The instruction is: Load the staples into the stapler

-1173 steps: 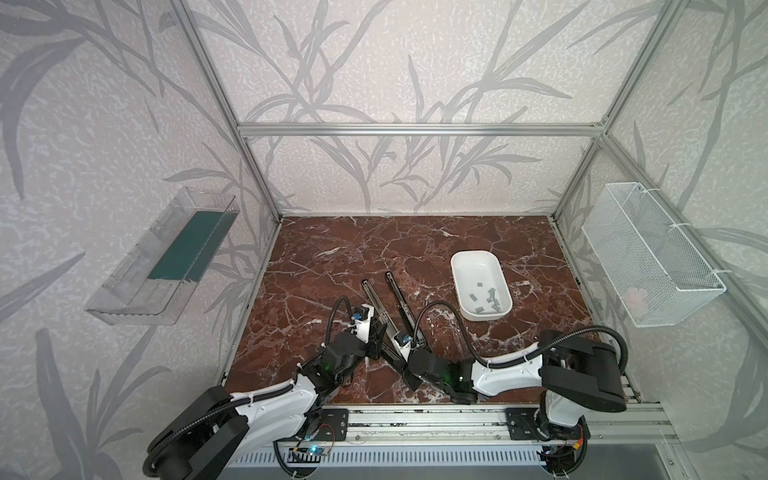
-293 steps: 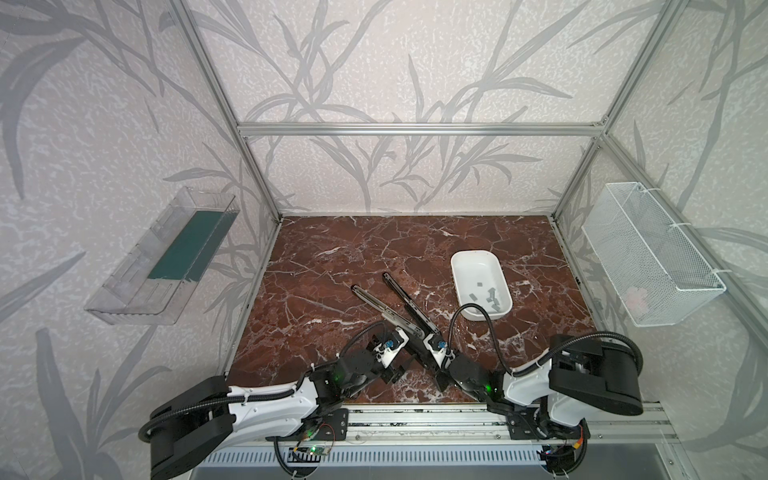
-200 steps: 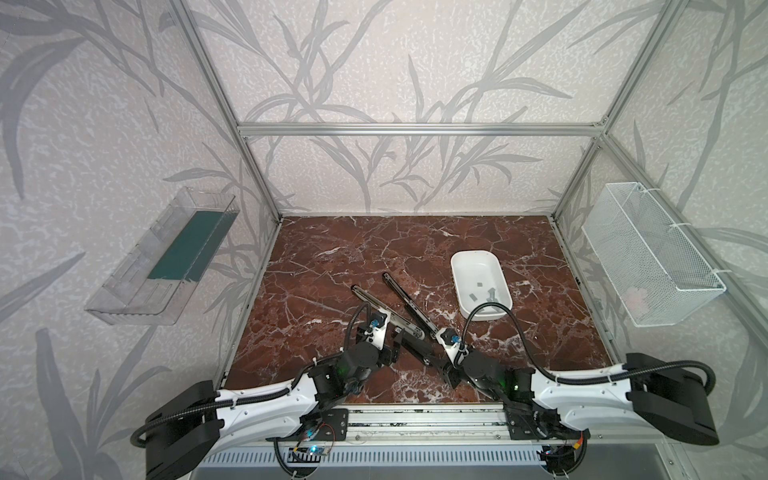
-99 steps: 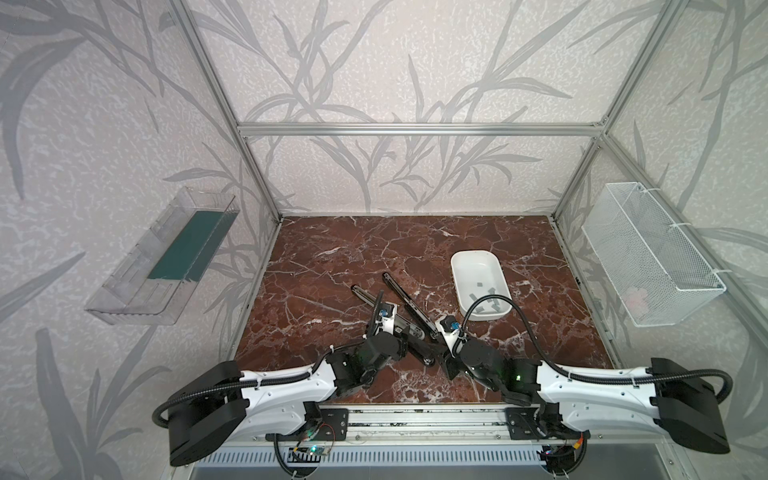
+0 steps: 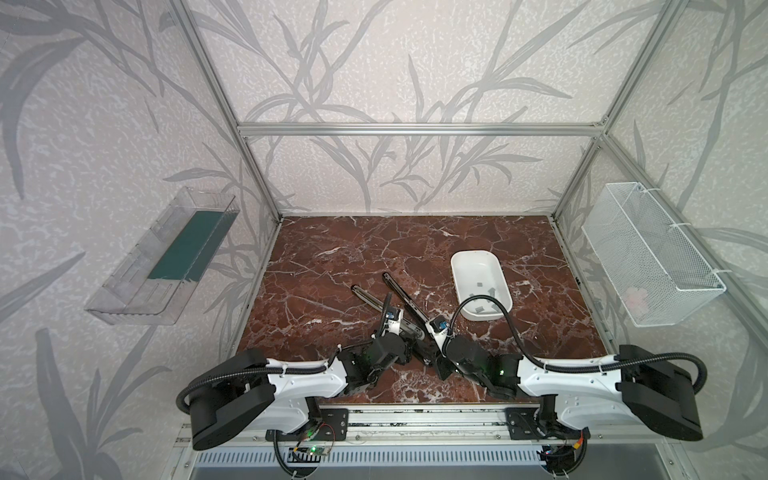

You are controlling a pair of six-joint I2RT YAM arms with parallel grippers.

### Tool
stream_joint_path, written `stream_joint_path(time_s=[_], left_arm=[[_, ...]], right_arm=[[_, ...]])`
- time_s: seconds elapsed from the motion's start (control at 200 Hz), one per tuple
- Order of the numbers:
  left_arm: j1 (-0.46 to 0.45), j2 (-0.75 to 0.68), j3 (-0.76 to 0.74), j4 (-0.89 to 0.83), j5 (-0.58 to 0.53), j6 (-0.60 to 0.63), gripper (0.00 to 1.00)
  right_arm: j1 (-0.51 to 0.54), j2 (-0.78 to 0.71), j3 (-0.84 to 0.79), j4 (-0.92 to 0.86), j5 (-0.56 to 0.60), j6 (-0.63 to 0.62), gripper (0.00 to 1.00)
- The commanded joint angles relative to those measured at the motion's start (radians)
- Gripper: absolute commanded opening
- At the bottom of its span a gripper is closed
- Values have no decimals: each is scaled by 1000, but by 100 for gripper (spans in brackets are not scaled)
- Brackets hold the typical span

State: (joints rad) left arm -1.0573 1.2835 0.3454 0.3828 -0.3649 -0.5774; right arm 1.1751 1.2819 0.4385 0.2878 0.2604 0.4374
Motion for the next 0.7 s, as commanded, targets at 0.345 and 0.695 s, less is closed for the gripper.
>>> stream_joint_path(time_s=[0.345, 0.695], left_arm=[[-23, 189, -39, 291, -17, -31, 66], [-34, 272, -78, 449, -108, 23, 66]], right_arm=[[19, 124, -120, 158, -14, 32, 21], [39, 198, -116, 217, 21, 30, 25]])
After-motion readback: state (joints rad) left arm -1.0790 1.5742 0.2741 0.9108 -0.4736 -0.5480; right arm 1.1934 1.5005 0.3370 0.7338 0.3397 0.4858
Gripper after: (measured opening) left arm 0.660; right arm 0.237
